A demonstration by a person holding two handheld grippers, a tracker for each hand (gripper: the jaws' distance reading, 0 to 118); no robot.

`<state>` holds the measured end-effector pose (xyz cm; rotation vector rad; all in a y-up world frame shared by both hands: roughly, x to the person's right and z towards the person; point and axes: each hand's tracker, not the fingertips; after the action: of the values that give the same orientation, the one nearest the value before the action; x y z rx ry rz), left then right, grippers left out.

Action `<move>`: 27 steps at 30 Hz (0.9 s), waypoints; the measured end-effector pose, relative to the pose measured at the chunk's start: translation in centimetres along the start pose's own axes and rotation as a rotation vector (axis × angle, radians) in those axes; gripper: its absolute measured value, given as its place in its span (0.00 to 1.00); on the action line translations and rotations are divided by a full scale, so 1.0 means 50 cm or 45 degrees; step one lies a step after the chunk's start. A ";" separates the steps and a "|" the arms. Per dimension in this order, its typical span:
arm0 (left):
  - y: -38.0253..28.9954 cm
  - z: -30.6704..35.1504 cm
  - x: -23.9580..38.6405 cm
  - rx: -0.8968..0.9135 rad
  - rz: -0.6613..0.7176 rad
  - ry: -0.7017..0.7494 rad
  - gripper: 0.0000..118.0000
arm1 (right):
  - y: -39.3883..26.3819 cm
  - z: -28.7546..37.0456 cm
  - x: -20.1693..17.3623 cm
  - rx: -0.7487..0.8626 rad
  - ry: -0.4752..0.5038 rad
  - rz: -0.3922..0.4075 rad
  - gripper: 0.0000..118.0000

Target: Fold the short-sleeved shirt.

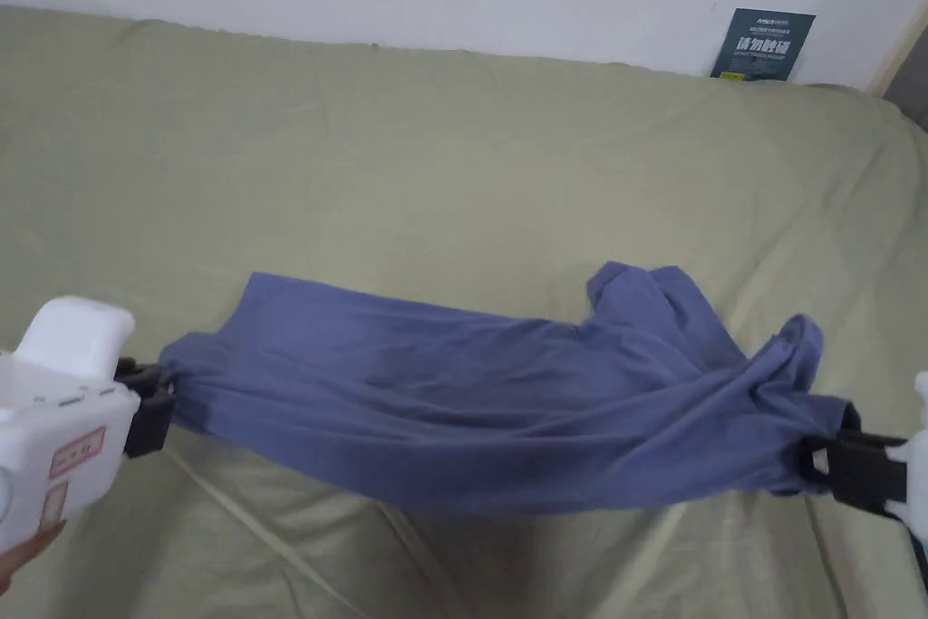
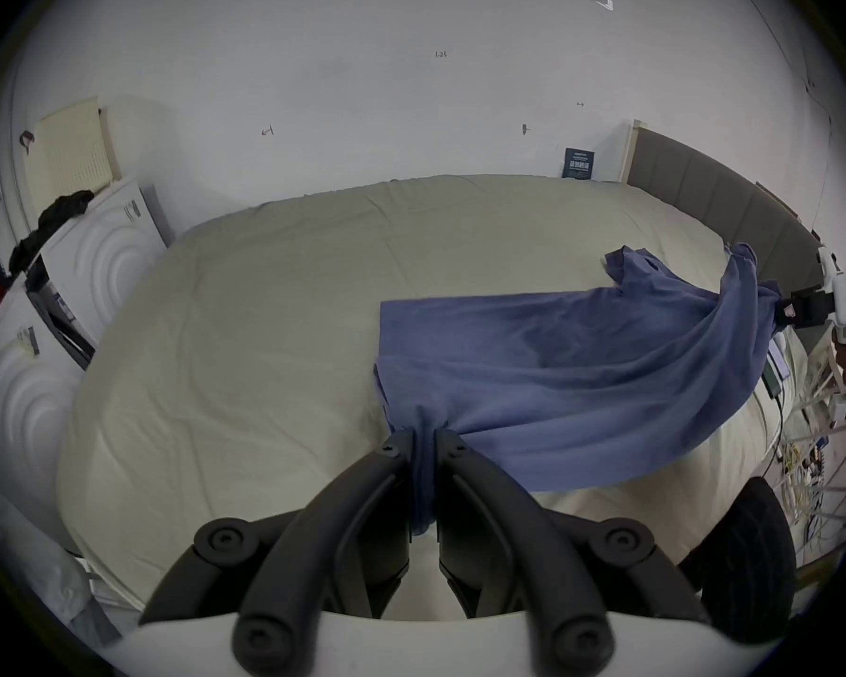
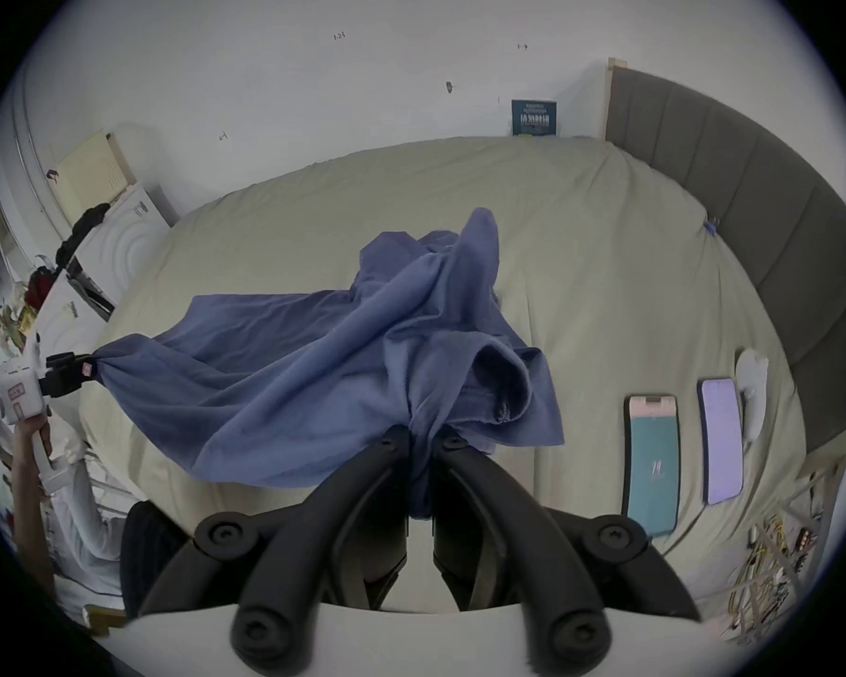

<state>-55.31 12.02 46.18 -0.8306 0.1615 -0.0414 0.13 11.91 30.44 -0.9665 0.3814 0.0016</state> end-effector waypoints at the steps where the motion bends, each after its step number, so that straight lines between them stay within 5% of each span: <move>1: -0.018 0.004 0.003 -0.014 -0.012 0.006 0.05 | -0.023 -0.003 0.003 -0.011 -0.005 0.005 0.07; 10: -0.195 -0.093 0.020 -0.230 0.146 -0.055 0.06 | -0.231 -0.122 0.047 -0.132 -0.031 -0.195 0.08; 12: -0.208 -0.096 0.006 -0.143 0.266 -0.047 0.08 | -0.240 -0.117 0.048 -0.069 -0.088 -0.156 0.21; 13: -0.205 -0.084 0.005 -0.110 0.263 -0.003 0.20 | -0.238 -0.111 0.043 -0.081 -0.137 -0.115 0.43; 14: -0.196 -0.062 0.010 -0.080 0.250 0.016 0.63 | -0.235 -0.093 0.034 -0.070 -0.180 -0.082 0.76; 15: -0.191 -0.031 0.009 0.020 0.254 0.026 0.92 | -0.237 -0.086 0.036 -0.007 -0.196 -0.064 0.89; 16: -0.184 0.006 0.010 0.108 0.274 0.037 1.00 | -0.233 -0.053 0.019 0.055 -0.206 -0.038 0.90; 20: -0.160 0.087 0.024 0.266 0.275 0.029 1.00 | -0.194 0.083 -0.086 0.382 -0.249 0.085 0.90; 23: -0.137 0.078 0.044 0.266 0.223 0.023 0.91 | -0.175 0.092 -0.122 0.404 -0.153 0.113 0.86; 24: -0.129 0.068 0.050 0.270 0.214 0.021 0.75 | -0.168 0.086 -0.132 0.395 -0.113 0.100 0.73; 25: -0.123 0.056 0.055 0.277 0.200 0.022 0.46 | -0.164 0.076 -0.140 0.394 -0.109 0.107 0.43; 26: -0.118 0.025 0.052 0.268 0.182 0.014 0.05 | -0.162 0.059 -0.150 0.392 -0.135 0.126 0.00; 27: -0.110 0.004 0.054 0.245 0.159 0.014 0.01 | -0.159 0.041 -0.146 0.396 -0.181 0.161 0.00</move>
<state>-52.45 8.21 50.02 -0.6271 0.2162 0.0554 -4.70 10.21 40.16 -0.6297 0.3004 0.1221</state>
